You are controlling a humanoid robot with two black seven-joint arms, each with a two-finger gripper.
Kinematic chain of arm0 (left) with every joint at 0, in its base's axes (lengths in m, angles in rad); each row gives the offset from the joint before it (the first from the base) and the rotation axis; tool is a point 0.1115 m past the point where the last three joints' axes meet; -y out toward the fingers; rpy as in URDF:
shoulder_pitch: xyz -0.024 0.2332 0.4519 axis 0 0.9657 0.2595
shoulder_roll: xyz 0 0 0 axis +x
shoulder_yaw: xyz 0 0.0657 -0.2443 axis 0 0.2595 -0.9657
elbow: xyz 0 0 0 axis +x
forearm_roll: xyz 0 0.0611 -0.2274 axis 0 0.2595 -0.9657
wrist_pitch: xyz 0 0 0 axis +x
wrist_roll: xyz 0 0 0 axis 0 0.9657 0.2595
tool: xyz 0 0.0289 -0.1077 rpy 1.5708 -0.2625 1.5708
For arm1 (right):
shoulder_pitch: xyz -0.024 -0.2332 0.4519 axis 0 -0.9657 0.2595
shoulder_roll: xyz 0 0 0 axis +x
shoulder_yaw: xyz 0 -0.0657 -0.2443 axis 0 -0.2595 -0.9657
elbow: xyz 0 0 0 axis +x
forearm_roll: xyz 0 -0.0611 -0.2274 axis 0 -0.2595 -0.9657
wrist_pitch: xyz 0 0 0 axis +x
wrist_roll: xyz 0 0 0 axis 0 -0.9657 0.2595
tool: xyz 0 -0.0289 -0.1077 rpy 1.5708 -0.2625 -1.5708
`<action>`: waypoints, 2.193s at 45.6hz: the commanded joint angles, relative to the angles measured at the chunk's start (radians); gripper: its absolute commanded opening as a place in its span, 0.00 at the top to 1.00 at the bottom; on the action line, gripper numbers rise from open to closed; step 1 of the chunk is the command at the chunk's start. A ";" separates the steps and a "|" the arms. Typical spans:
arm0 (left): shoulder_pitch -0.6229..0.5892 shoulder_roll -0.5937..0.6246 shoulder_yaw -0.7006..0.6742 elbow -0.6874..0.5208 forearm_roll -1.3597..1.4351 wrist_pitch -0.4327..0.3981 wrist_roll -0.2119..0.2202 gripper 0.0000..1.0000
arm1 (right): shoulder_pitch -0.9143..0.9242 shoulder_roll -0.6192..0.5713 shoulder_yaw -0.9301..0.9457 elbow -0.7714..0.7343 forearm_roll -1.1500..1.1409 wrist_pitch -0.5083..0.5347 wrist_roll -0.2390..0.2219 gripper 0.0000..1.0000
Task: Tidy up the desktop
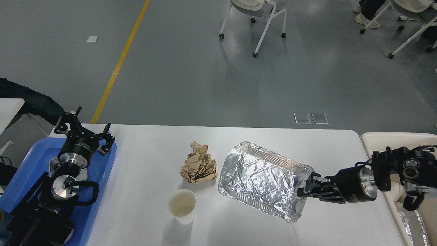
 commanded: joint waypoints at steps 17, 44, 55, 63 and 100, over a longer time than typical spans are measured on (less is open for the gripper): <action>-0.004 0.003 0.000 -0.001 0.001 0.002 0.000 0.03 | 0.167 0.379 -0.077 -0.327 0.145 0.075 -0.012 1.00; -0.002 0.003 0.000 -0.001 0.001 -0.003 0.000 0.03 | 0.191 0.519 -0.079 -0.482 0.229 -0.036 -0.158 1.00; -0.004 0.003 0.000 0.001 0.001 -0.001 0.000 0.03 | 0.205 0.487 -0.111 -0.448 0.304 -0.035 -0.267 1.00; -0.004 0.003 0.001 0.001 0.001 -0.003 0.000 0.03 | 0.215 0.444 -0.106 -0.388 0.334 -0.035 -0.277 1.00; 0.002 -0.001 0.001 0.001 0.001 -0.003 -0.003 0.03 | 0.213 0.363 -0.064 -0.149 0.591 -0.245 -0.320 1.00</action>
